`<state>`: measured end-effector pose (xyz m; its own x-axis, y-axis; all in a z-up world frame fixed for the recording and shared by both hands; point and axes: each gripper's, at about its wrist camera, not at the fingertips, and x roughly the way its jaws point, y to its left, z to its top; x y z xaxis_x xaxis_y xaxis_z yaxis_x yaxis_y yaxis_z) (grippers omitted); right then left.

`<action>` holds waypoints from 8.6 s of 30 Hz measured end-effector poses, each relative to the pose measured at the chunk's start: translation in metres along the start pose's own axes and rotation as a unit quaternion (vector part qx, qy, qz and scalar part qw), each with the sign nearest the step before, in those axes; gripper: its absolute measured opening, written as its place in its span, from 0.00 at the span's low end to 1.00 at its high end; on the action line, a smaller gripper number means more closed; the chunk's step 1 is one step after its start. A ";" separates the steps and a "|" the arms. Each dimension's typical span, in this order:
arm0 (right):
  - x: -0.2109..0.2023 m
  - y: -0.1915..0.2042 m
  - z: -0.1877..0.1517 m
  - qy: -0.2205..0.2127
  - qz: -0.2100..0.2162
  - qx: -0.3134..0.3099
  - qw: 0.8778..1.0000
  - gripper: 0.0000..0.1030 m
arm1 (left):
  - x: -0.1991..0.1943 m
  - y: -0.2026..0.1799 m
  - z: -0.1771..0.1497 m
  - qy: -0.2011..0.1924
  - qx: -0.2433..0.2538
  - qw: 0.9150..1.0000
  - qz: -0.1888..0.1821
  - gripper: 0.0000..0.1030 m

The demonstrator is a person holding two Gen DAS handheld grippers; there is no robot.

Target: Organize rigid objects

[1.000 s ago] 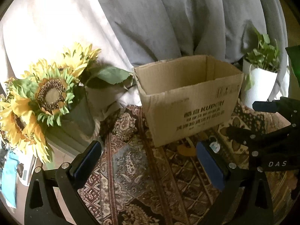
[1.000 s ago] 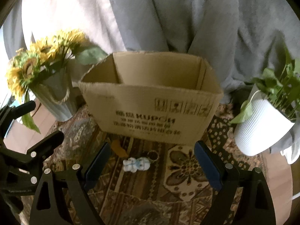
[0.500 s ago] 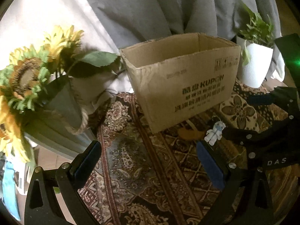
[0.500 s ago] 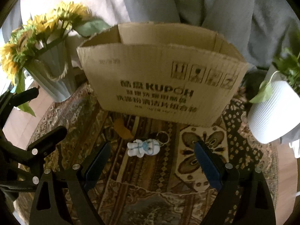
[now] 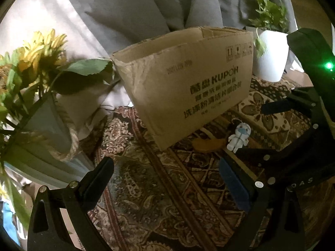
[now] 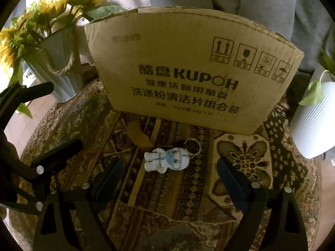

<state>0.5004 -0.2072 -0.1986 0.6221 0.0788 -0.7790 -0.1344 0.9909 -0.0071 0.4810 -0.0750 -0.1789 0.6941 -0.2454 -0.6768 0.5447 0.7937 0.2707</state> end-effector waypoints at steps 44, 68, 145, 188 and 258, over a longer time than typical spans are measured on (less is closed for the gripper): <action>0.023 -0.019 -0.004 -0.027 -0.004 -0.003 1.000 0.54 | 0.052 -0.028 0.008 0.016 -0.030 0.994 -0.108 0.88; 0.035 -0.056 -0.004 -0.020 -0.010 0.033 0.999 0.54 | 0.086 -0.043 0.014 0.055 -0.049 0.987 -0.144 0.55; -0.084 -0.093 0.161 -0.107 0.057 0.060 0.991 0.54 | -0.026 0.048 0.173 -0.007 -0.179 0.984 0.022 0.55; -0.145 -0.073 0.104 -0.108 -0.024 0.061 0.992 0.83 | -0.126 0.000 0.128 -0.020 -0.208 0.964 0.162 0.97; -0.497 0.061 -0.241 -0.237 -0.070 0.074 0.966 0.92 | -0.509 -0.202 -0.086 -0.156 -0.190 0.955 0.163 1.00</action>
<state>-0.0028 -0.2126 0.0373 0.9143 -0.0513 -0.4018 0.0670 0.9974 0.0252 -0.0226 -0.0624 0.0519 0.9365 -0.0575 -0.3458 0.1062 0.9866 0.1236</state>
